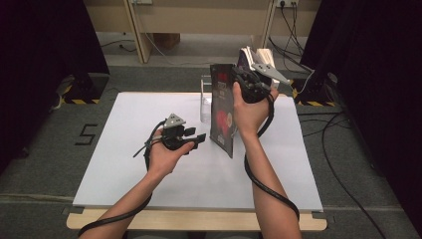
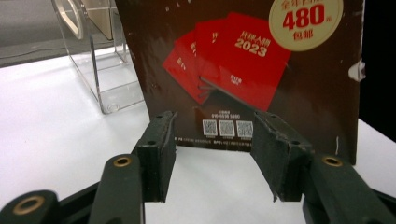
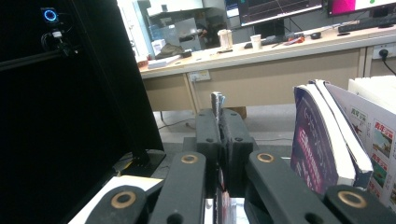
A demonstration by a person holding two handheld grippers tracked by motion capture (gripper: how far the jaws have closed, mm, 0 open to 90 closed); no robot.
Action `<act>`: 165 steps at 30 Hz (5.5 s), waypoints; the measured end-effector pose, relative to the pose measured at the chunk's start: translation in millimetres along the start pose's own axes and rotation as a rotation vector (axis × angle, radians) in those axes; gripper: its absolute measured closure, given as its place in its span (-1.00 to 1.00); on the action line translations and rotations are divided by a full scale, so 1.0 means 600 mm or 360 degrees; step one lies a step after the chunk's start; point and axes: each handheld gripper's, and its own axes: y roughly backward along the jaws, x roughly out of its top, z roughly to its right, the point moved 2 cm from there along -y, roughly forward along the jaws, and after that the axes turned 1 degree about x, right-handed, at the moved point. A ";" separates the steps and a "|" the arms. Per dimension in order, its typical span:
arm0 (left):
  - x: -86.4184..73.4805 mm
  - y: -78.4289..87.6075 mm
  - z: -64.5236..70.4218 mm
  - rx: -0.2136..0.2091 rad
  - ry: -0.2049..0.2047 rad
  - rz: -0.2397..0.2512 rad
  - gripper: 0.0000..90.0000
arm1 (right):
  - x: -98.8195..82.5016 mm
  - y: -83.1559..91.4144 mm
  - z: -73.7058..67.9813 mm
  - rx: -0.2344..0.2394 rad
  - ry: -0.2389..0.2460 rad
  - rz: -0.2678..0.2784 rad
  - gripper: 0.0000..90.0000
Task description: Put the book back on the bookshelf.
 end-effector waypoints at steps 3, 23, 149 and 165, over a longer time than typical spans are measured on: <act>0.008 -0.002 0.004 -0.0021 0.0029 0.0007 0.06 | -0.002 -0.001 -0.003 -0.0002 -0.0003 -0.0003 0.94; 0.107 -0.025 0.066 -0.0095 0.0027 0.0127 -0.05 | -0.011 0.006 -0.020 0.0016 0.0018 -0.0021 0.94; 0.169 0.020 -0.002 0.0215 0.0122 0.0397 0.94 | -0.339 0.224 0.246 -0.0230 -0.0148 -0.0525 0.44; 0.177 0.012 -0.012 0.0231 0.0142 0.0428 0.94 | -0.341 0.222 0.242 -0.0226 -0.0146 -0.0535 0.43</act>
